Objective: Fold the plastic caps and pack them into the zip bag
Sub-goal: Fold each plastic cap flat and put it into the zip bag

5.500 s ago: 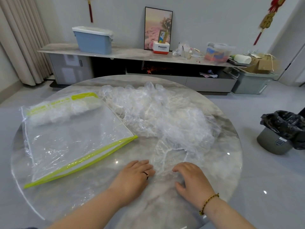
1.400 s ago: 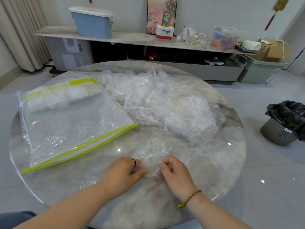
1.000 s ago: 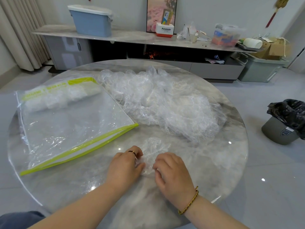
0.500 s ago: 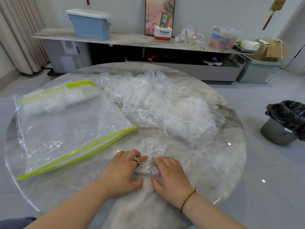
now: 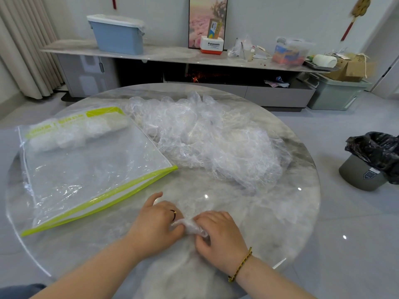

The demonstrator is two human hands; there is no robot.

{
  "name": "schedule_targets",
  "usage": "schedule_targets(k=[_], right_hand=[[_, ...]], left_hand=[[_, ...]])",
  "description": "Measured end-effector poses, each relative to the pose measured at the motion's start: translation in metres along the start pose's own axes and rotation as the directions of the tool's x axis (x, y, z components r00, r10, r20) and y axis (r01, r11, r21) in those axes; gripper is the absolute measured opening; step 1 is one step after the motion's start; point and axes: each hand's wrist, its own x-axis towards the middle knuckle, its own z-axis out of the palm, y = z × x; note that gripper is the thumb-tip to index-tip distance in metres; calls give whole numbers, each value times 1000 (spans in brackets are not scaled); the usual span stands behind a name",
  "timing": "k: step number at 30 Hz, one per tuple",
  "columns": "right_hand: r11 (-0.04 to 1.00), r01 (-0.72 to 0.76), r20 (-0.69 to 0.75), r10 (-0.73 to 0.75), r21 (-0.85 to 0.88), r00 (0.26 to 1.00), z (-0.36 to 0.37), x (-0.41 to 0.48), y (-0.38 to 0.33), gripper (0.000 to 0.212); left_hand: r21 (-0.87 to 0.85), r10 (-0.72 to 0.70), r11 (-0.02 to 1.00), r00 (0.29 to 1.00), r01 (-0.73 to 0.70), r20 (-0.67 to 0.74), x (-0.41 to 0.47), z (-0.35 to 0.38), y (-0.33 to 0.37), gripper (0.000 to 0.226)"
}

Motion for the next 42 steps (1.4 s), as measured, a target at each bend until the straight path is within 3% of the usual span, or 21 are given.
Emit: schedule_targets(k=[4,6,8,10,12,14,17,19,22,23,26,27,29,32,34,36,37,40,42], right_hand=[[929,-290,-25,303,229,953,-2,6,-6,18],[822,-455,92,452,342,887,-5,10,-8,25],[721,-553,146,548,418,824,-5,12,-6,34],[648,-613,197,598,451,777,-7,14,-5,26],[616,-638,240,606,462,759,-8,16,-7,13],[640,-632,223,604,437,765,-11,17,-8,14],[734,-600,205,565,319,799,-14,17,-6,39],[792,-565,232,519,232,823,-16,18,-7,49],[917,-394,-6,395,63,919,-8,14,-4,49],[945,-325,-18,326,34,945,-5,12,-2,43],[979,-188,104,196,-82,975,0,7,-1,30],[973,-203,196,222,-114,955,-3,7,-3,42],[950,-227,328,289,-213,900,-4,9,-5,66],[943,-205,363,293,-263,884,-5,9,-3,68],[932,-169,346,281,-320,895,-4,8,-1,74],[941,-206,325,290,-270,900,-6,9,2,59],[945,-231,322,299,-232,898,-7,10,3,48],[911,-389,236,411,-136,880,-14,10,7,46],[867,-453,220,492,-207,843,-25,16,8,46]], left_hand=[[-263,-301,908,945,326,129,3,1,1,44],[-367,-357,854,928,369,102,4,3,0,57],[-348,-410,847,911,402,53,7,0,5,53],[-295,-473,833,879,467,54,9,0,8,33],[-248,-474,846,879,472,55,9,-1,13,30],[-212,-371,910,928,357,-31,9,-2,13,32],[-6,-20,1000,979,19,-202,5,6,14,27],[102,113,989,989,-103,-98,2,15,18,43],[213,17,976,989,-48,149,1,19,22,72],[234,-17,972,980,-31,199,2,20,20,75],[247,-83,969,942,1,325,-1,21,15,76],[244,-96,970,930,7,355,-3,22,14,77],[222,-113,975,919,29,376,-6,23,16,78],[236,-115,972,915,22,387,-5,27,14,79],[264,-153,963,914,53,376,2,16,20,92],[220,-140,972,954,82,265,9,13,18,122],[152,-193,976,944,156,268,12,9,17,126],[-11,-265,962,945,272,190,17,3,11,81],[-25,-284,955,940,294,190,18,3,6,44]])
